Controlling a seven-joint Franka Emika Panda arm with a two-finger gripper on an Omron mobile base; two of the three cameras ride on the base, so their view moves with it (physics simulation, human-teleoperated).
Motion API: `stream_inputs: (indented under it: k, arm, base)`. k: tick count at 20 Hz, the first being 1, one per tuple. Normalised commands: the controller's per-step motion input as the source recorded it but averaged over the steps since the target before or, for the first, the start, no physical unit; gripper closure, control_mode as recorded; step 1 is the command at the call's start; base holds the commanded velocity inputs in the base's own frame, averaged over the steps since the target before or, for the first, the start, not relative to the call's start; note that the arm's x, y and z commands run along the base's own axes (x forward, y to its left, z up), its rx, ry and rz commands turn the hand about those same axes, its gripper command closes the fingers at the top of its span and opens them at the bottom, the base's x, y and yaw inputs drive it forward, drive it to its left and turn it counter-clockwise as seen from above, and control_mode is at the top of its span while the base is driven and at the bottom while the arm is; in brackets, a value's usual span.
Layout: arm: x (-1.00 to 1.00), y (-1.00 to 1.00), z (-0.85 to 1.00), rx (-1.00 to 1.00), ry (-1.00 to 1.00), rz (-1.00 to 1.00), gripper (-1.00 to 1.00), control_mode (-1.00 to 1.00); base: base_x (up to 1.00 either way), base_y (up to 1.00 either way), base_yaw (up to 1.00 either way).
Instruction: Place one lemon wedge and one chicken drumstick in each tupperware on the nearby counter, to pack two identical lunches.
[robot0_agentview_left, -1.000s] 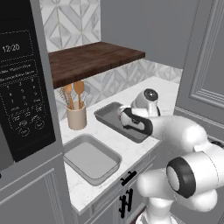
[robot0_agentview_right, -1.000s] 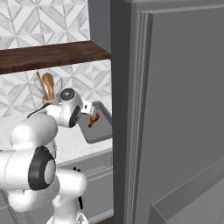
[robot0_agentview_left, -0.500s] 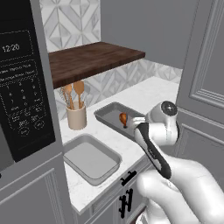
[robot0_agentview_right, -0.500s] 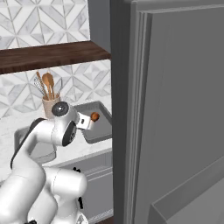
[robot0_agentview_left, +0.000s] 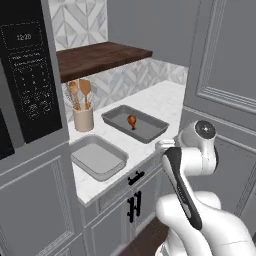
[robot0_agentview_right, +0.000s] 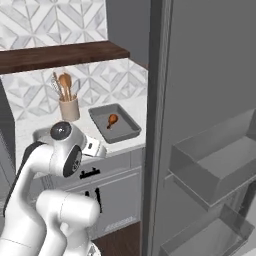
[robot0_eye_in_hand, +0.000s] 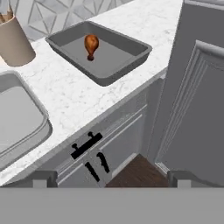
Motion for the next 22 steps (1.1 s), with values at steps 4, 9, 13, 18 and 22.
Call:
stream_inputs:
  k: [4,9,13,18,22]
  arm:
    - [0.0,0.0,0.0,0.0,0.0,0.0,-1.0,1.0]
    - [0.0,0.0,0.0,0.0,0.0,0.0,-1.0,1.0]
    - [0.0,0.0,0.0,0.0,0.0,0.0,-1.0,1.0]
    - [0.0,0.0,0.0,0.0,0.0,0.0,-1.0,1.0]
    - [0.0,0.0,0.0,0.0,0.0,0.0,-1.0,1.0]
  base:
    - [-1.0,0.43,-0.03]
    - [-1.0,0.33,-0.18]
    - [-0.94,0.0,-0.5]
    - [-0.64,0.0,-0.57]
    - [-0.31,-0.1,-0.59]
